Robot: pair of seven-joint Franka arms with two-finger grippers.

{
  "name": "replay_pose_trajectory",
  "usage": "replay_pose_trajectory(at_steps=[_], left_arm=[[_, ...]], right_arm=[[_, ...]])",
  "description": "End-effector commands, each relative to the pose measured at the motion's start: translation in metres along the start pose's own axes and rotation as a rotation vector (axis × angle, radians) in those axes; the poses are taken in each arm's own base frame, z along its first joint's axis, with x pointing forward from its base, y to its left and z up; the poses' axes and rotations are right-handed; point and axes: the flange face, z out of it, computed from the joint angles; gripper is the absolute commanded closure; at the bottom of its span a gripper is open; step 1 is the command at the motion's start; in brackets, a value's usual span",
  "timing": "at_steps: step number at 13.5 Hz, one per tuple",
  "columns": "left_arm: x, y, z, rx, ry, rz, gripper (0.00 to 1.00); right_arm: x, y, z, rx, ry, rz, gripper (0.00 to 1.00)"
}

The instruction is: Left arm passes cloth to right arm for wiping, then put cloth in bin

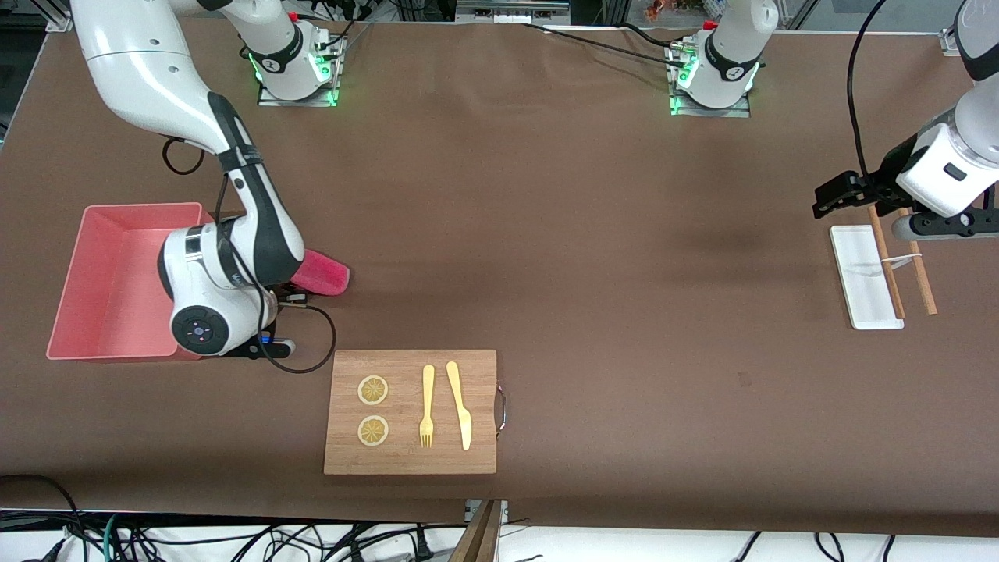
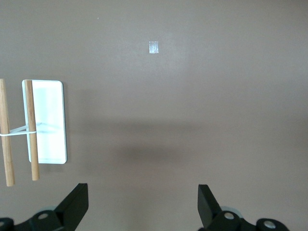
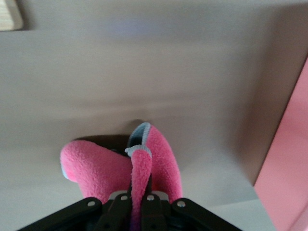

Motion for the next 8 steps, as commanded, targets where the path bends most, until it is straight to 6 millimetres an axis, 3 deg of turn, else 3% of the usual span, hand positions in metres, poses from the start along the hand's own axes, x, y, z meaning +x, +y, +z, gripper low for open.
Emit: replay_pose_trajectory(at_steps=[1, 3, 6, 8], left_arm=[[0.011, -0.006, -0.009, 0.029, 0.02, 0.014, 0.0], [0.019, -0.002, 0.0, 0.028, 0.027, 0.019, 0.0], [0.022, -0.002, -0.006, 0.025, 0.053, 0.019, 0.0], [0.029, 0.0, -0.005, 0.021, 0.054, 0.013, 0.0]], right_arm=[[-0.005, -0.047, 0.007, 0.013, 0.031, 0.078, 1.0], [-0.013, -0.092, 0.012, 0.075, 0.044, 0.161, 1.0], [-0.031, -0.169, 0.025, 0.092, 0.112, 0.246, 1.0], [-0.04, -0.204, 0.028, 0.148, 0.137, 0.301, 1.0]])
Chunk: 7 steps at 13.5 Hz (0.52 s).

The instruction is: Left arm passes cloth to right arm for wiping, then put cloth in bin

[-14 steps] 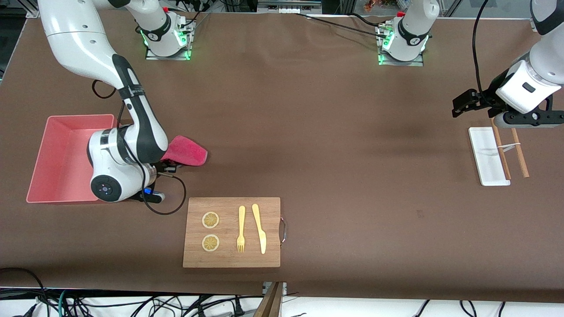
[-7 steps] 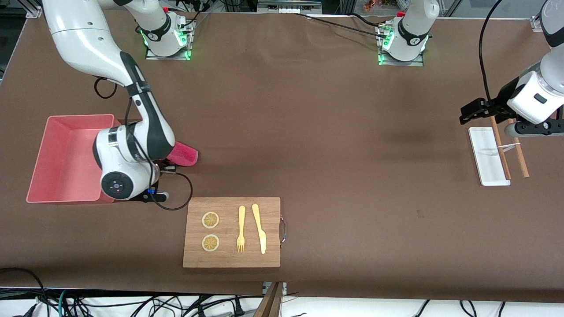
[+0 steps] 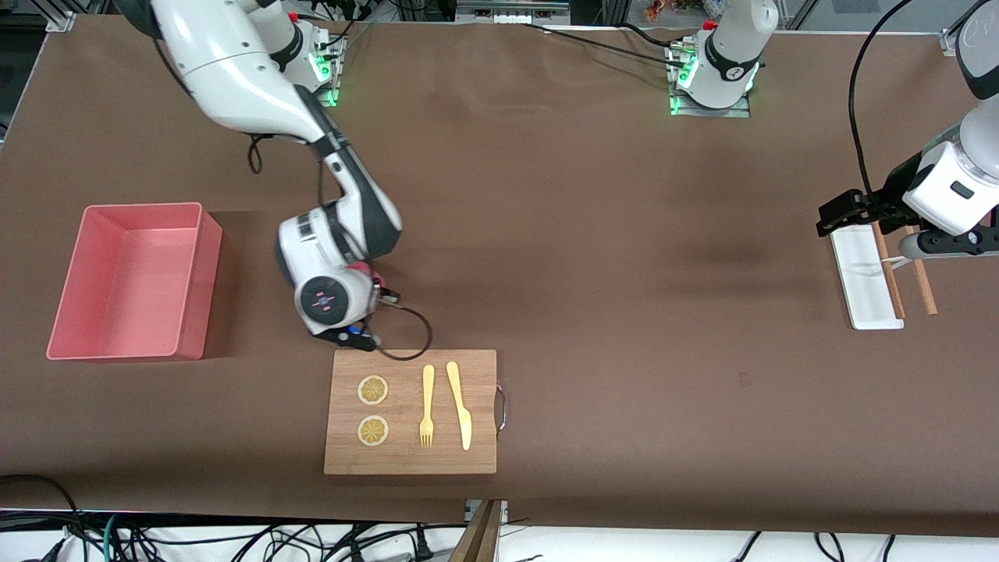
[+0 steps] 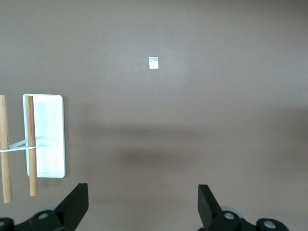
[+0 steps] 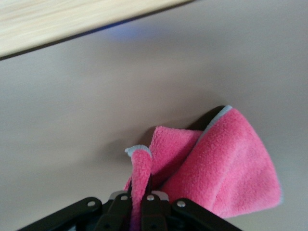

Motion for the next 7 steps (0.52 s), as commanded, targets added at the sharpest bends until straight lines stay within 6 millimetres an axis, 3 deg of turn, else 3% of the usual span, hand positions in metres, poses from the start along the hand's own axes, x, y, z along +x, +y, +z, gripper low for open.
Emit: replay_pose_trajectory(at_steps=[1, 5, 7], left_arm=[[0.011, 0.0, -0.007, 0.026, 0.017, 0.015, 0.0], [0.017, 0.0, 0.003, 0.031, 0.002, 0.017, 0.0], [0.019, 0.0, 0.003, 0.037, 0.004, 0.019, 0.0]], right_arm=[[-0.02, -0.033, 0.005, 0.083, 0.009, 0.078, 1.0], [-0.056, -0.086, 0.012, 0.208, 0.049, 0.163, 1.0], [-0.069, -0.103, 0.014, 0.242, 0.073, 0.187, 1.0]])
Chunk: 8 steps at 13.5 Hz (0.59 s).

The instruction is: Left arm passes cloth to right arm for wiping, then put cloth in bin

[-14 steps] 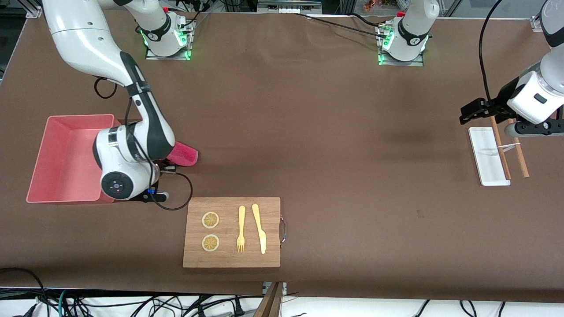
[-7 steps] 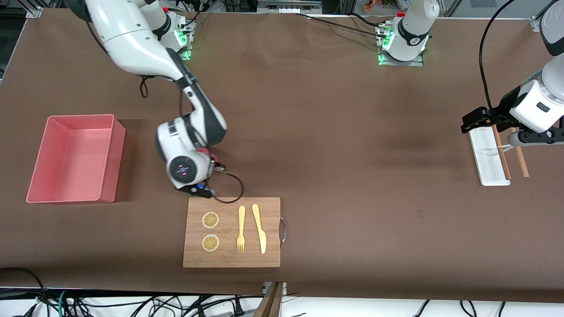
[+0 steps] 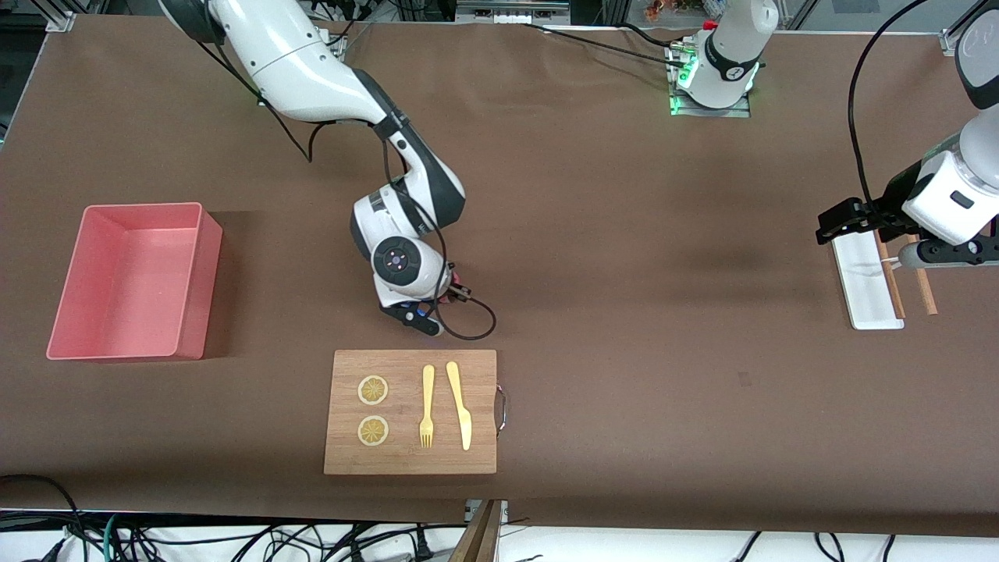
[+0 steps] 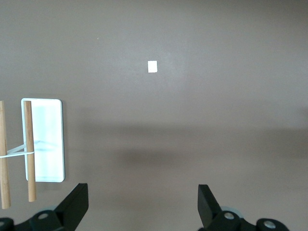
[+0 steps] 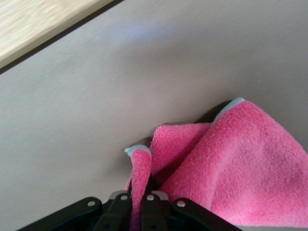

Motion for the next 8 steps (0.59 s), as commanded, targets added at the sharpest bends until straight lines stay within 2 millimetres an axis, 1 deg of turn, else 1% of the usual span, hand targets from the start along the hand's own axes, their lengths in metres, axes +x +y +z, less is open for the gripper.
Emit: replay_pose_trajectory(at_steps=[1, 4, 5, 6, 8], left_arm=[[0.009, -0.002, -0.007, 0.035, 0.016, 0.016, 0.0], [0.008, -0.001, -0.01, 0.035, 0.018, 0.018, 0.0], [0.008, 0.001, -0.01, 0.035, 0.016, 0.021, 0.0], [0.008, 0.001, -0.01, 0.035, 0.016, 0.021, 0.0], [0.008, 0.002, -0.015, 0.032, 0.027, 0.021, 0.0]], right_arm=[[-0.019, -0.017, 0.004, 0.047, 0.018, 0.049, 1.0], [-0.048, -0.039, -0.001, 0.148, -0.017, 0.118, 1.0], [-0.052, -0.044, -0.005, 0.172, -0.021, 0.125, 1.0], [-0.053, -0.048, -0.014, 0.187, -0.025, 0.128, 1.0], [-0.073, -0.057, -0.023, 0.198, -0.06, 0.129, 1.0]])
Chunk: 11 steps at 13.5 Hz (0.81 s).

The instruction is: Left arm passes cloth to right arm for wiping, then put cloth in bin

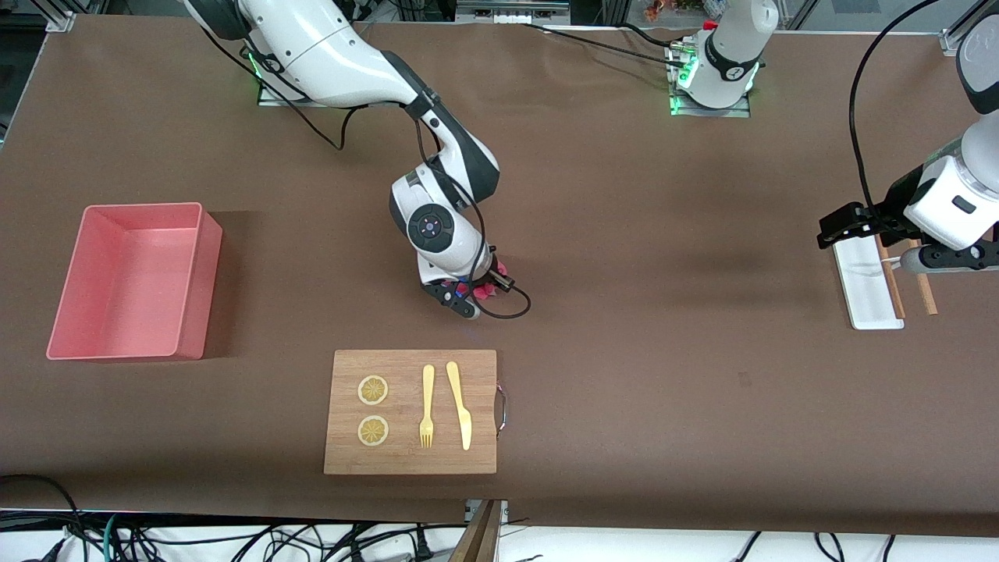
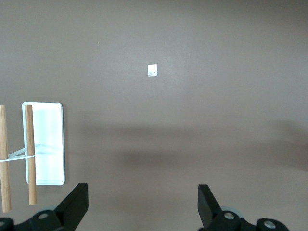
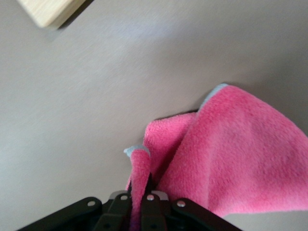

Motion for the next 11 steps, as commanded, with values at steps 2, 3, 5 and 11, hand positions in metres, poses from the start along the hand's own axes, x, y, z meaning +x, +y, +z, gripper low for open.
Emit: replay_pose_trajectory(at_steps=[2, 3, 5, 11], left_arm=[[0.004, 0.004, -0.013, 0.034, 0.019, 0.025, 0.0], [0.005, 0.006, -0.018, 0.031, 0.029, 0.026, 0.0], [0.005, 0.01, -0.019, 0.031, 0.032, 0.032, 0.0], [0.005, 0.015, -0.026, 0.03, 0.048, 0.043, 0.0]], right_arm=[[-0.011, -0.003, -0.012, -0.021, -0.039, 0.003, 1.0], [-0.002, 0.003, -0.01, -0.054, -0.043, -0.019, 1.0], [0.023, 0.024, -0.006, -0.14, -0.066, -0.084, 1.0], [0.116, 0.098, -0.025, -0.404, -0.124, -0.274, 1.0]])
